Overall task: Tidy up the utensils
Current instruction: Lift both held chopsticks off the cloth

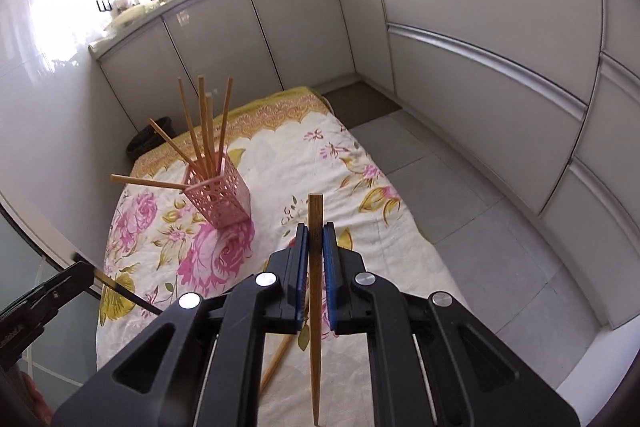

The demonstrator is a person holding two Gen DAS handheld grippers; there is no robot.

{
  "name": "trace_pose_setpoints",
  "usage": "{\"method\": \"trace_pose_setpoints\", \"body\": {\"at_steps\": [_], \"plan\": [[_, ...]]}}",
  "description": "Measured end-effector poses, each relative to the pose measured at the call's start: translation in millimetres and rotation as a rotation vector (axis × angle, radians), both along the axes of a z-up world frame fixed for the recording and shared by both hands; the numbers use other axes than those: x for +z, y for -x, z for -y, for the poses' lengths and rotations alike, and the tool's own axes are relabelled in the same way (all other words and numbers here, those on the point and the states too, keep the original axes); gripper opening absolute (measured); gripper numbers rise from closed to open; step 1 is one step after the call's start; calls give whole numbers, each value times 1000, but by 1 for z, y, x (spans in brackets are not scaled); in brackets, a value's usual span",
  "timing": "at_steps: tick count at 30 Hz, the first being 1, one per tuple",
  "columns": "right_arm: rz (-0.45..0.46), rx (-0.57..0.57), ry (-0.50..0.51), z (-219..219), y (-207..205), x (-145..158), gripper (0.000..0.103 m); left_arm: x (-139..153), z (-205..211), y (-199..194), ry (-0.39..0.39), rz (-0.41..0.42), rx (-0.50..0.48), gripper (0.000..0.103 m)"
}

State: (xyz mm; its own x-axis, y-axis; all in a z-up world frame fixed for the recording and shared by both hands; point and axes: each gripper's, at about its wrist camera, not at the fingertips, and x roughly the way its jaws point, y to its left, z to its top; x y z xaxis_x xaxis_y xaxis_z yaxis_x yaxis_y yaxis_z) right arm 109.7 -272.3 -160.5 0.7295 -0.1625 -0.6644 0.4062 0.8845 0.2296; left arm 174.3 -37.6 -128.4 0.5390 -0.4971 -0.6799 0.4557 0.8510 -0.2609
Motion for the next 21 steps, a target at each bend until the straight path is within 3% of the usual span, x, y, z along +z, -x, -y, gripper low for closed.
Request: {"method": "trace_pose_setpoints", "body": {"at_steps": [11,21], "plan": [[158,31,128,-16,44,33,8,8,4,27,-33,94,80,8],[203,49,119,-22,60,46,8,8,-7,32,-45,104,131,8]]}}
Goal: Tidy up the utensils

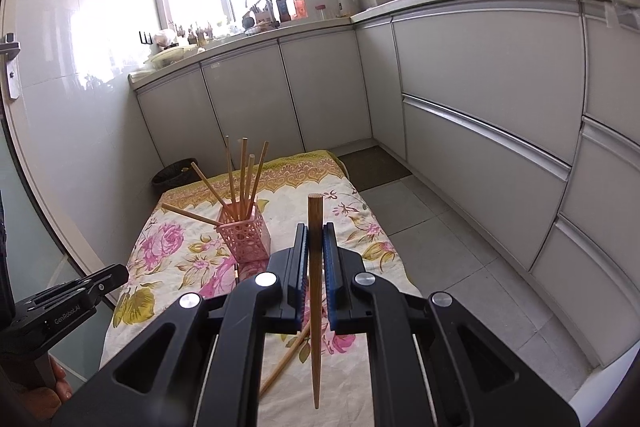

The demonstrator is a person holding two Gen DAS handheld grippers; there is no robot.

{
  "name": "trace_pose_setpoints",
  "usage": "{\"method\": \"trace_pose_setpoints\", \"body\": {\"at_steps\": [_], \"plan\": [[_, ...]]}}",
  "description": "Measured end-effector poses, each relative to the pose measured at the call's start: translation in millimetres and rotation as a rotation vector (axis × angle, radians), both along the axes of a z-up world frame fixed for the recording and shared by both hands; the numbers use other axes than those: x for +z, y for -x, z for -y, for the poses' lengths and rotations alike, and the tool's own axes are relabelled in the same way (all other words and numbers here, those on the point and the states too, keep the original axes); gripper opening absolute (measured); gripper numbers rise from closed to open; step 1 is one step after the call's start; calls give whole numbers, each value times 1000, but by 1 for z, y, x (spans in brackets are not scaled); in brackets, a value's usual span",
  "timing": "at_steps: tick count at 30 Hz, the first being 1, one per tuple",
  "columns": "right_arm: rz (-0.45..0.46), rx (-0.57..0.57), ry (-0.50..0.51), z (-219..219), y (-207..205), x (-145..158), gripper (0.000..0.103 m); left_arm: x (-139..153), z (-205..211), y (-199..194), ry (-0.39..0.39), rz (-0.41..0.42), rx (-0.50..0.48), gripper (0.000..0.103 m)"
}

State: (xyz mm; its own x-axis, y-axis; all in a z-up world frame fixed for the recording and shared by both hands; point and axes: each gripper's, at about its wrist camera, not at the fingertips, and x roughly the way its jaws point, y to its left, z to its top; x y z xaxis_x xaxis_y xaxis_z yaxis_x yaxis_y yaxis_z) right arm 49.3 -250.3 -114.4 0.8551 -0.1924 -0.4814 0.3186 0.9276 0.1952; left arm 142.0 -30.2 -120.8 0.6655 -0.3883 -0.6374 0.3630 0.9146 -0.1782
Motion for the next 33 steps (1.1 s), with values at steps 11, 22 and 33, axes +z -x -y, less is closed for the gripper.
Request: {"method": "trace_pose_setpoints", "body": {"at_steps": [11,22,33], "plan": [[-228,18,-338,24,-34,-61,8,-58,-11,-23,-51,-238,24,7],[-326,-51,-644,61,-53,-118,8,-82,-3,-38,-101,-294,8,8],[-389,-106,-696,82,-66,-155,8,-94,12,-59,-91,-333,-17,8]]}}
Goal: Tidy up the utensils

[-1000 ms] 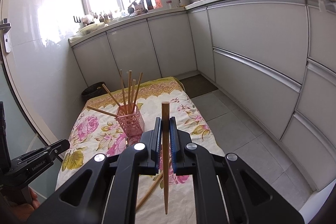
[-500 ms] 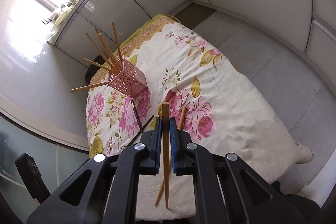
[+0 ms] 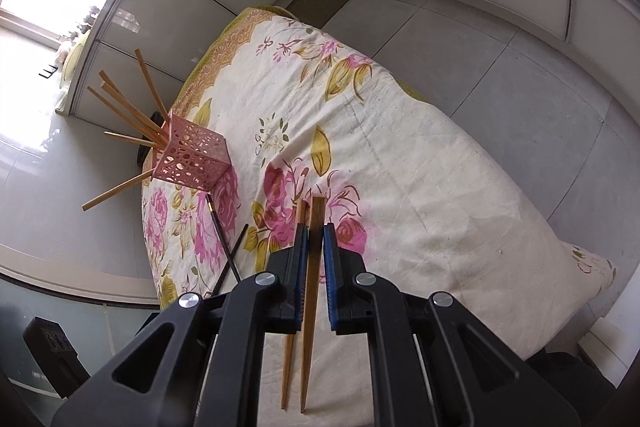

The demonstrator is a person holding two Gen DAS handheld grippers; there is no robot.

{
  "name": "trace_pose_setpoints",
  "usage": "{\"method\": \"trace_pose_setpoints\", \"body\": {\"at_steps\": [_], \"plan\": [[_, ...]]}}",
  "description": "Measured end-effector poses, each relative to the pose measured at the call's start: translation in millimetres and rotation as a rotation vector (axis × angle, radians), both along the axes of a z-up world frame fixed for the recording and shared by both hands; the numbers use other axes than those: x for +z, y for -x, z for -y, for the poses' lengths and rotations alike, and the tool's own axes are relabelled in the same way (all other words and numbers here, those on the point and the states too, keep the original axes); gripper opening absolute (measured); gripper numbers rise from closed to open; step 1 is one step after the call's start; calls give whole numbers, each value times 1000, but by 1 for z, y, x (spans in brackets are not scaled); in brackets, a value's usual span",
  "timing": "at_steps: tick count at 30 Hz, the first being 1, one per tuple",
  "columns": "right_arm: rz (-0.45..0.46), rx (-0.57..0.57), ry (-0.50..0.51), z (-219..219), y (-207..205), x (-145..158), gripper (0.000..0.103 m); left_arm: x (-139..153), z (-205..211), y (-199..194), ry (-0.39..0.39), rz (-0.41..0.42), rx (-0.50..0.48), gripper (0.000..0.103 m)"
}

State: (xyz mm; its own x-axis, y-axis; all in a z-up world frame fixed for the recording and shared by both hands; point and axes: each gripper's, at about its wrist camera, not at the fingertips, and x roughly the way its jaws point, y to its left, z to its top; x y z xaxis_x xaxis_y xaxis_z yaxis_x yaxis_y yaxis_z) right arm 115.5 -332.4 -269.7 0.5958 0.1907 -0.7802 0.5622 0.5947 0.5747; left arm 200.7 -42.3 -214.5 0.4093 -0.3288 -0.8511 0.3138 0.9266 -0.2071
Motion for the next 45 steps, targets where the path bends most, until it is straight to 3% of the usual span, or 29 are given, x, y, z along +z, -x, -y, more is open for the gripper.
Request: {"method": "trace_pose_setpoints", "body": {"at_steps": [4,8,14,18,20,22,25,32,38,40,42,45], "plan": [[-18,6,-16,2,-2,-6,8,-7,7,-12,39,-62,-35,8],[-32,17,-10,3,-4,-9,9,-10,7,-23,45,-89,-26,24],[-74,18,-51,6,-9,-21,9,-20,14,-25,16,-113,-37,31],[-77,30,-59,5,-12,-23,12,-19,16,-24,7,-100,-41,44],[-74,39,-58,4,-13,-22,20,-17,15,-23,-4,-86,-32,52],[-61,42,-69,4,-14,-21,56,-13,14,-21,-21,-62,-25,60],[-45,44,-48,2,-14,-15,58,-8,10,-20,-26,-35,-19,67],[-53,41,-30,1,-13,-13,62,-4,3,-19,-15,-27,-3,68],[-70,-12,-63,13,-5,-15,68,-7,12,-39,1,-68,-17,68],[-86,-26,-74,16,-5,-18,68,-10,25,-52,-35,-75,-37,63],[-92,-34,-81,19,-4,-19,68,-18,37,-67,-68,-77,-37,47],[-97,-44,-76,24,-3,-19,68,-36,43,-88,-63,-110,5,30]]}}
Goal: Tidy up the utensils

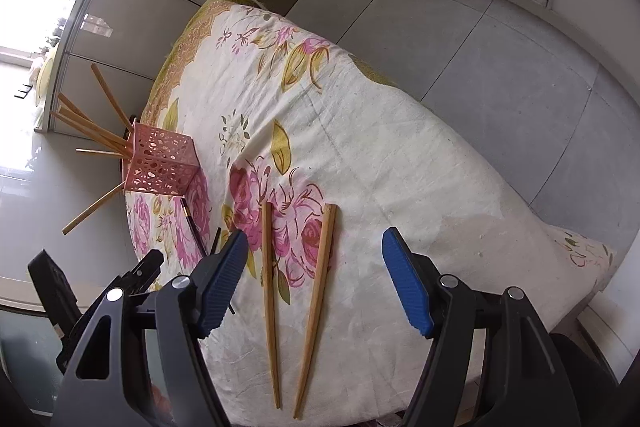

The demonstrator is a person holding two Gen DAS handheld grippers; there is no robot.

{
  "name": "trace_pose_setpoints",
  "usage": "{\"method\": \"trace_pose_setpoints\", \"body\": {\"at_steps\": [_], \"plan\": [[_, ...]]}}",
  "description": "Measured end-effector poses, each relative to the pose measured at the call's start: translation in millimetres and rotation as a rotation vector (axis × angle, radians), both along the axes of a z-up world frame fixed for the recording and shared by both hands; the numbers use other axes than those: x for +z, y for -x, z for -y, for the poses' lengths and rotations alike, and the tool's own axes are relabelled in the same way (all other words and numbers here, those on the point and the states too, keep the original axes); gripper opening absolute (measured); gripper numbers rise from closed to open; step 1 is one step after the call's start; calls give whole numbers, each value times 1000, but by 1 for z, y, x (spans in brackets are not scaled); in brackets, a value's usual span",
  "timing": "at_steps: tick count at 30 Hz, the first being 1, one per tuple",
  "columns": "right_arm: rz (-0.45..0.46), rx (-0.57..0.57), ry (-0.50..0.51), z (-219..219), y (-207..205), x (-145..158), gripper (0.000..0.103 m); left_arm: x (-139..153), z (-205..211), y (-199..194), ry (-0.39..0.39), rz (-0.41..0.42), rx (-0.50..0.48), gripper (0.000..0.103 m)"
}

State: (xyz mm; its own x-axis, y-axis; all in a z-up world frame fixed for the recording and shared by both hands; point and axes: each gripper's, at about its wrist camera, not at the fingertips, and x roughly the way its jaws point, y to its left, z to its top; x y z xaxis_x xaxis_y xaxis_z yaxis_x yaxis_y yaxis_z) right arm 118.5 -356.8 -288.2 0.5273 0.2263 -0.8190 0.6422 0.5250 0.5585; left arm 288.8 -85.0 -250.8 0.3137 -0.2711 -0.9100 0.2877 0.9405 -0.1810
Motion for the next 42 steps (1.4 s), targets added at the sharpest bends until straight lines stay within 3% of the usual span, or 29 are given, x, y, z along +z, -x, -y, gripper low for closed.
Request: {"method": "trace_pose_setpoints", "body": {"at_steps": [4,7,12,15,19,23,30,32,36,42], "plan": [[-9,-9,-42,8,0,-6,68,-25,-11,-21,57,-19,128,30],[-23,4,-86,10,-4,-13,68,-35,-13,-28,76,1,166,30],[-28,41,-98,7,-10,-14,68,-48,3,-38,-37,52,148,28],[-33,49,-70,8,-11,-11,68,-56,12,-37,-119,81,120,10],[-57,35,-63,11,-10,-12,68,-56,13,-26,-148,50,37,6],[-101,47,-48,7,-10,-16,68,-43,-6,-5,-130,57,20,5],[-171,40,-72,-5,-7,-24,68,23,-38,44,-16,149,-44,6],[-182,59,-41,-14,-8,-20,68,31,-43,52,36,111,-79,6],[-190,76,-29,-26,-7,-13,68,27,-59,57,30,-12,-138,6],[-188,81,-18,-31,-5,-6,68,-22,-82,73,-97,-209,-218,6]]}}
